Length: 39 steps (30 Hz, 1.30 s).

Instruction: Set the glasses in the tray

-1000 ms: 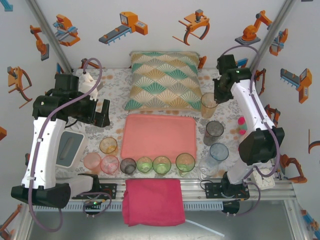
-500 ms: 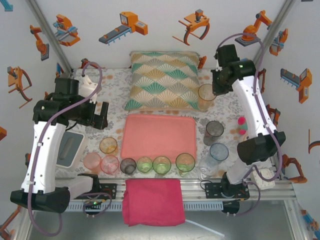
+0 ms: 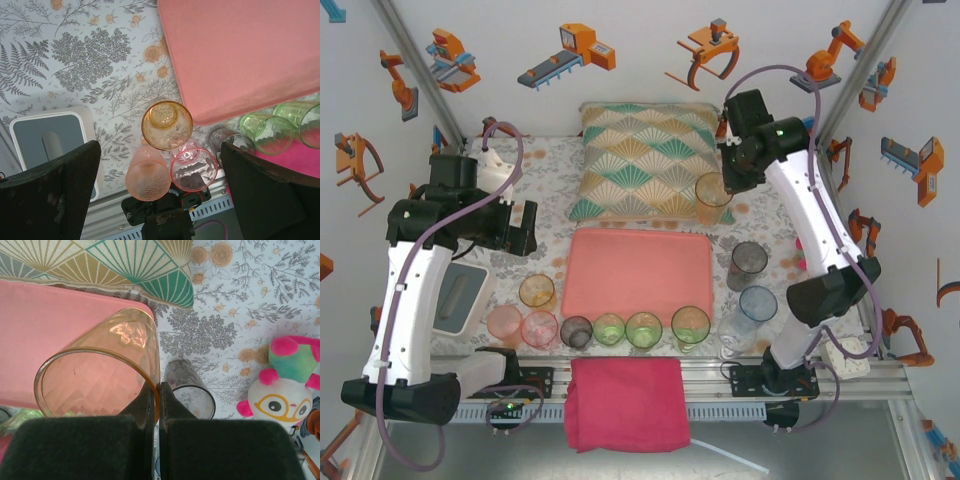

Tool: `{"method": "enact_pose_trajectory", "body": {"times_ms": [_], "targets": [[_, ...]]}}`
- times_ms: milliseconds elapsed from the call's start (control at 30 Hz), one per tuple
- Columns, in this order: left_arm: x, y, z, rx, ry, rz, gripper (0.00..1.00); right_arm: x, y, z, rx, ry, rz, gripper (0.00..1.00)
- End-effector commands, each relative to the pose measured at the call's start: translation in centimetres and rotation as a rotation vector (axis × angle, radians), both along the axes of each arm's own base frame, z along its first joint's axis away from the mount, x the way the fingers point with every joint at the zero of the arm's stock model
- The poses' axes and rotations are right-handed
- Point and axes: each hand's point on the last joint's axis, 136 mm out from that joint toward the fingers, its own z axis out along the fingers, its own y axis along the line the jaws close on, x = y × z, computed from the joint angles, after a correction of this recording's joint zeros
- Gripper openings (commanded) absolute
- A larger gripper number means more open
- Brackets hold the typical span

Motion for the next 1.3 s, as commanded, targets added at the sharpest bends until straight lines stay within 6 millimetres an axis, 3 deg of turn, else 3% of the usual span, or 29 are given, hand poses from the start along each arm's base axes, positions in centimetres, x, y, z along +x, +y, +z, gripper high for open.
{"method": "enact_pose_trajectory", "body": {"times_ms": [0,167,467,700,967,1267], "targets": [[0.3,-0.5,0.9,-0.043,-0.014,0.004,0.97,-1.3,0.6,1.1,0.046,-0.028,-0.008,0.0],[0.4,-0.8,0.5,-0.057,0.004,-0.006,0.97,-2.4,1.9,0.0,0.077,-0.02,-0.001,0.0],[0.3,-1.2,1.2,-0.067,-0.006,-0.037,0.97,-3.2,2.3,-4.6,0.085,0.007,-0.031,0.0],[-0.4,-2.4,1.6,-0.123,-0.006,-0.095,0.97,-2.2,2.7,-7.5,0.086,0.012,-0.054,0.0],[-2.2,-4.1,3.3,-0.206,-0.032,-0.194,0.97,-0.4,2.3,-9.6,0.025,0.013,-0.084,0.0],[-2.8,-4.0,2.7,-0.197,-0.019,-0.2,0.97,-0.3,1.9,-11.4,-0.014,0.05,-0.101,0.0]]}}
